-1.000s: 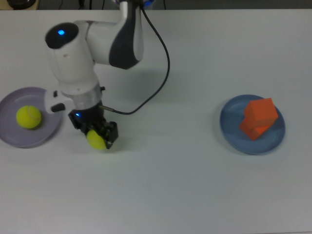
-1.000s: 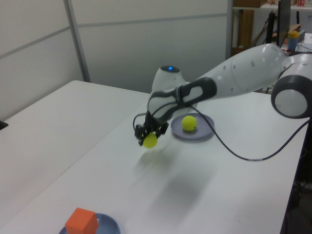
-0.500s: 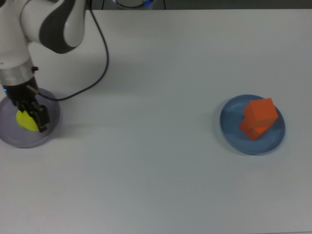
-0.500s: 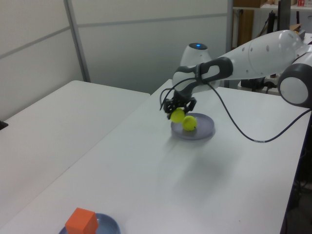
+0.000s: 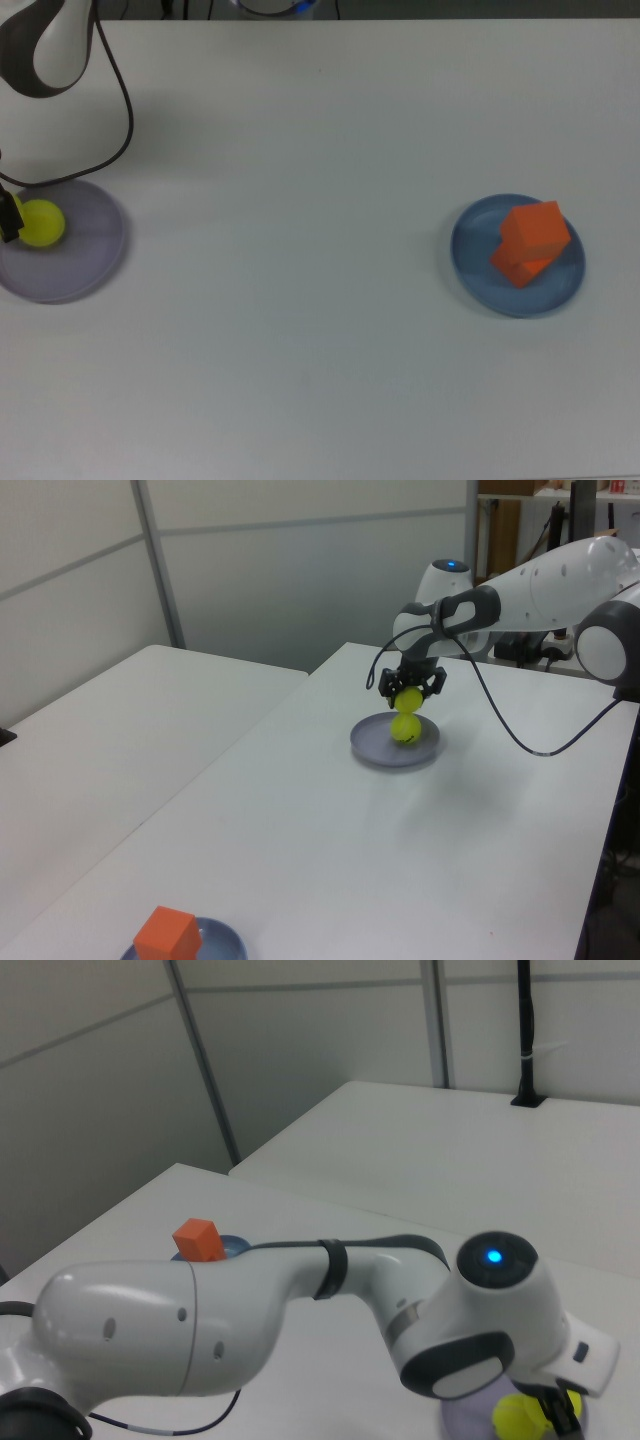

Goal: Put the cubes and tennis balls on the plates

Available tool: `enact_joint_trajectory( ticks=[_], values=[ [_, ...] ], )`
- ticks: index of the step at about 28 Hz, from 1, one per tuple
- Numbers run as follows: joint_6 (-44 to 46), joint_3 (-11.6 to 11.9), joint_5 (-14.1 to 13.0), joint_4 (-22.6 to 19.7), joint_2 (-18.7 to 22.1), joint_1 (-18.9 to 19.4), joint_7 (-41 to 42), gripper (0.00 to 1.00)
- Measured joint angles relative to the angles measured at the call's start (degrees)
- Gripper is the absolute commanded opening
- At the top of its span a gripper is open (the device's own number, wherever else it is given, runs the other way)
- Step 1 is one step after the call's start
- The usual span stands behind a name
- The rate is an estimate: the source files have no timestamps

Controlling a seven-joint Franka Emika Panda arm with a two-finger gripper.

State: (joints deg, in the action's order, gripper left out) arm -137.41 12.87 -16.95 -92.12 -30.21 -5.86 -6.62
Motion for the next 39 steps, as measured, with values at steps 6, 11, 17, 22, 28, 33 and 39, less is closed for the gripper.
enact_joint_trajectory(
  ticks=[6, 11, 17, 22, 28, 33, 39],
  values=[
    [0.00, -0.18, 0.00, 0.02, -1.77, 0.22, 0.54, 0.00],
    [0.00, -0.61, 0.00, 0.10, -1.86, 1.52, 0.54, 0.24],
    [0.00, -0.68, 0.00, 0.23, -1.84, 2.44, 0.57, 1.00],
    [3.12, -0.69, 0.00, 0.86, -0.47, 2.48, 2.20, 1.00],
    [13.09, -0.73, 0.06, 2.21, 5.46, 3.94, 3.30, 1.00],
    [22.47, -1.70, 1.83, 2.39, 12.78, 6.50, 3.30, 1.00],
    [32.27, -8.23, 5.82, 2.17, 20.42, 7.12, 2.24, 1.00]
  ],
)
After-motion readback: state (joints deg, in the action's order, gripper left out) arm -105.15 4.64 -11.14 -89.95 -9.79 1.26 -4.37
